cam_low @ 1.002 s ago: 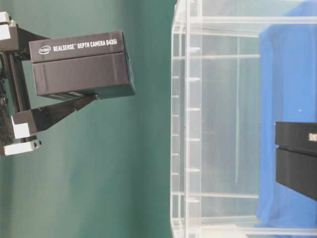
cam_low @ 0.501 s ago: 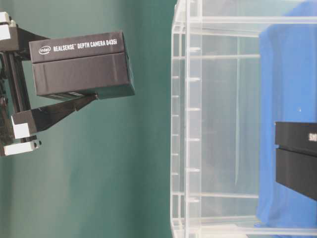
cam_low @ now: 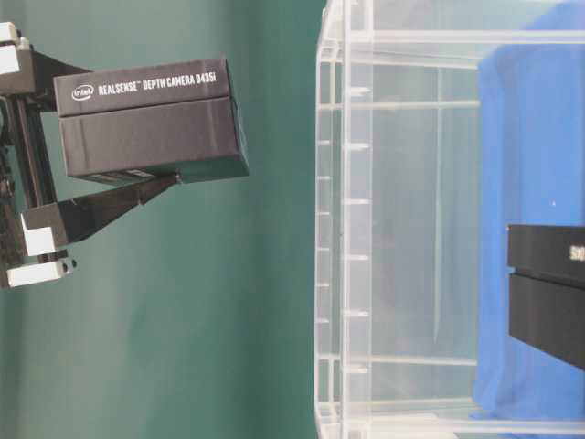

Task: Take the box out of the case with the left arm.
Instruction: 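Lift the right box up out of the case with the left gripper, then carry the box right of the middle box and lower it onto the table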

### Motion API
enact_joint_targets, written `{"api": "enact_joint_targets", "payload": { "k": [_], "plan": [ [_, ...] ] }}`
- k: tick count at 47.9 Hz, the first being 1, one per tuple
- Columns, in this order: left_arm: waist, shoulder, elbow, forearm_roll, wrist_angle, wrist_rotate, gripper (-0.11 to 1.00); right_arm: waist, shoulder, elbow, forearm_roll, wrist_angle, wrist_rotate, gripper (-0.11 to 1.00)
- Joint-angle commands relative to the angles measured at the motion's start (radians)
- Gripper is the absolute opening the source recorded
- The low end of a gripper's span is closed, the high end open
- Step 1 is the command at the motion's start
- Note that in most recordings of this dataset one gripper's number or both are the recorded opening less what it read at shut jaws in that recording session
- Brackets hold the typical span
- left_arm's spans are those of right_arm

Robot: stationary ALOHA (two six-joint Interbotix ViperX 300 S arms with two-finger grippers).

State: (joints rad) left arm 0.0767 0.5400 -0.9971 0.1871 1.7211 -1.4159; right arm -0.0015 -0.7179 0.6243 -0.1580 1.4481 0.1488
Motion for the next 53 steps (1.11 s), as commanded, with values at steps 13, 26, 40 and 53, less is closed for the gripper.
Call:
{"api": "enact_joint_targets", "payload": {
  "k": [13,26,40,53],
  "plan": [
    [0.0,-0.028,-0.023,0.006,-0.005,-0.002,0.61,-0.002,-0.002,-0.009,0.002,0.0,0.0,0.02],
    [-0.015,-0.028,-0.026,0.006,-0.003,-0.005,0.61,-0.002,-0.002,-0.009,0.002,0.0,0.0,0.02],
    [-0.089,-0.034,-0.028,0.012,-0.005,-0.051,0.61,-0.002,-0.002,-0.009,0.002,0.0,0.0,0.02],
    [-0.184,-0.034,-0.023,0.021,0.0,-0.141,0.61,-0.002,-0.002,-0.009,0.002,0.0,0.0,0.02]
  ]
}}
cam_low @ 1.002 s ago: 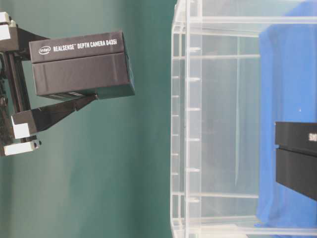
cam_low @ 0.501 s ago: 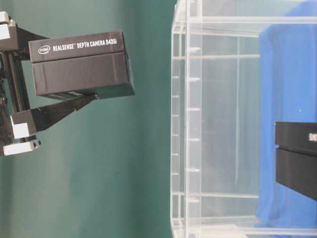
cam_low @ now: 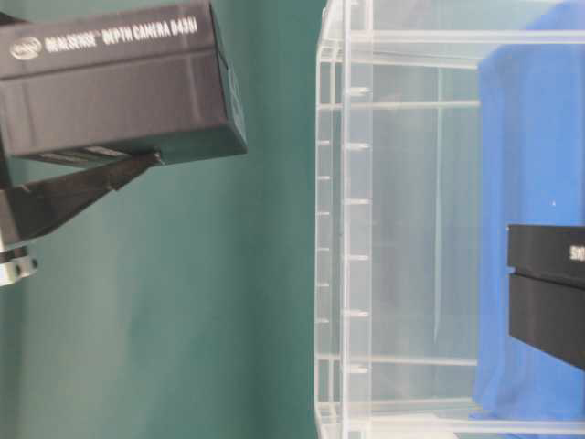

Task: Take the box out of the case with the left arm.
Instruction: 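Carry the box right of the middle box and lower it onto the table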

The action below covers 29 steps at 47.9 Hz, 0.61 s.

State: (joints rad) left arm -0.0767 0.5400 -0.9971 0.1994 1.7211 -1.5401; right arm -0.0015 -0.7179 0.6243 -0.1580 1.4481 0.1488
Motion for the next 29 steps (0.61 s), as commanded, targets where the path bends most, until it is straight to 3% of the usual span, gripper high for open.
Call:
{"api": "enact_joint_targets", "payload": {
  "k": [1,14,29],
  "plan": [
    [-0.038,-0.034,-0.023,0.011,0.0,-0.023,0.61,-0.002,-0.002,-0.009,0.002,0.0,0.0,0.02],
    [-0.137,-0.034,-0.025,0.035,0.005,-0.094,0.61,-0.002,-0.002,-0.009,0.002,-0.002,0.0,0.02],
    [-0.19,-0.032,-0.023,0.054,0.005,-0.172,0.61,-0.002,-0.002,-0.008,0.002,0.0,0.0,0.02]
  ]
}}
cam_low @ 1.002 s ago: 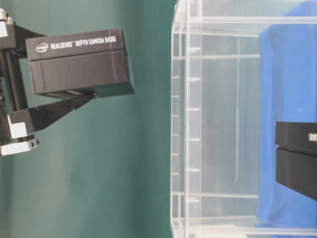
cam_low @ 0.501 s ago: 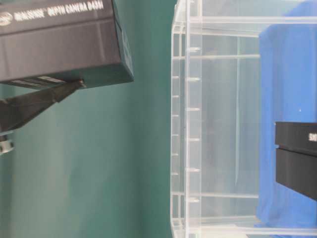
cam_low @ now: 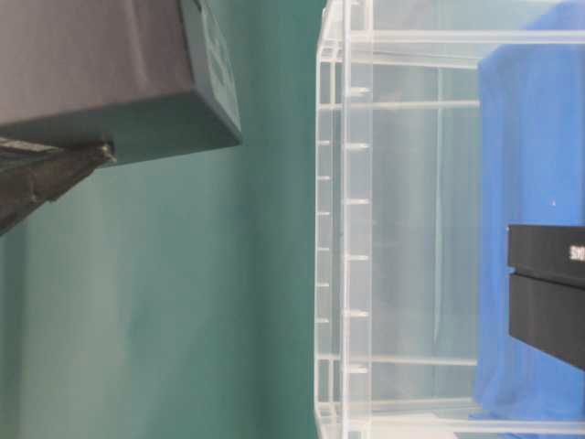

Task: Take the box out of the case with the left arm.
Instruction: 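Carry the box right of the middle box and lower it onto the table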

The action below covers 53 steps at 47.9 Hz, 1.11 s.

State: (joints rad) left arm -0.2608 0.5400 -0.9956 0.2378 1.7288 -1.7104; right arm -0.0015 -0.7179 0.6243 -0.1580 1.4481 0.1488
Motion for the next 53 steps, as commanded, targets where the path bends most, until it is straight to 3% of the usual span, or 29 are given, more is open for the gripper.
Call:
{"api": "enact_joint_targets", "payload": {
  "k": [1,16,28,53],
  "plan": [
    [-0.006,-0.032,-0.025,0.017,-0.002,-0.002,0.61,-0.002,-0.002,-0.009,0.002,-0.002,0.0,0.02],
    [-0.008,-0.037,-0.006,0.028,-0.003,-0.002,0.61,0.0,-0.002,-0.009,0.002,-0.002,0.0,0.02],
    [-0.009,-0.041,0.057,0.028,-0.017,-0.04,0.61,0.0,-0.002,-0.008,0.002,0.0,0.0,0.02],
    [-0.011,-0.046,0.365,0.031,-0.247,-0.17,0.61,0.0,-0.002,-0.006,0.002,0.0,0.0,0.02]
  ]
}}
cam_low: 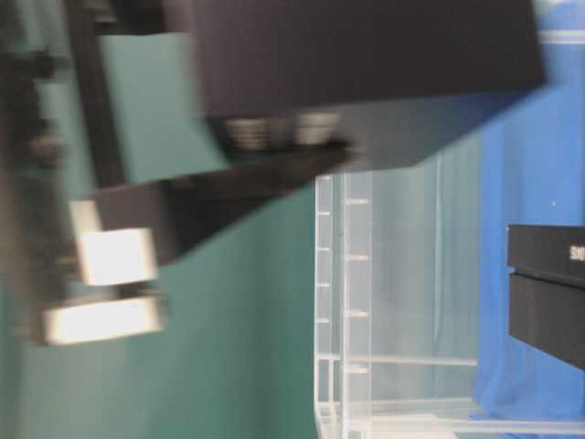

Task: Take the box out of the case with the left arm.
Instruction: 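Carry the box right of the middle box and lower it onto the table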

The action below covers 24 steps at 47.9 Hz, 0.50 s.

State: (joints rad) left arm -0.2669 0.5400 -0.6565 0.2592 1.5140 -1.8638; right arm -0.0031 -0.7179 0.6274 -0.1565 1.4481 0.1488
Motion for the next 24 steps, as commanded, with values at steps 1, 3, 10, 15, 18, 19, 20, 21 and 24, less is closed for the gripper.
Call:
{"api": "enact_joint_targets", "payload": {
  "k": [1,3,10,15,18,19,20,21,24],
  "plan": [
    [-0.005,-0.049,0.038,0.009,-0.04,-0.025,0.61,0.0,-0.002,-0.008,0.002,0.0,0.0,0.02],
    [-0.005,-0.052,0.061,0.009,-0.054,-0.037,0.61,0.0,-0.002,-0.008,0.002,0.0,0.0,0.02],
    [-0.003,-0.06,0.138,0.009,-0.097,-0.069,0.61,0.0,-0.002,-0.008,0.002,0.0,0.002,0.02],
    [-0.003,-0.057,0.187,0.009,-0.149,-0.078,0.61,0.0,-0.002,-0.008,0.002,-0.002,0.0,0.02],
    [-0.002,-0.055,0.215,0.014,-0.192,-0.081,0.61,0.0,-0.002,-0.008,0.002,-0.002,0.002,0.02],
    [0.0,-0.054,0.224,0.015,-0.207,-0.083,0.61,0.0,-0.002,-0.006,0.002,-0.002,0.0,0.02],
    [0.0,-0.054,0.232,0.017,-0.222,-0.083,0.61,0.0,-0.002,-0.006,0.002,0.0,0.002,0.02],
    [0.003,-0.054,0.241,0.018,-0.242,-0.083,0.61,0.002,-0.002,-0.006,0.002,0.0,0.002,0.02],
    [0.008,-0.051,0.256,0.023,-0.272,-0.083,0.61,0.0,-0.002,-0.003,0.002,0.0,0.0,0.02]
  ]
}}
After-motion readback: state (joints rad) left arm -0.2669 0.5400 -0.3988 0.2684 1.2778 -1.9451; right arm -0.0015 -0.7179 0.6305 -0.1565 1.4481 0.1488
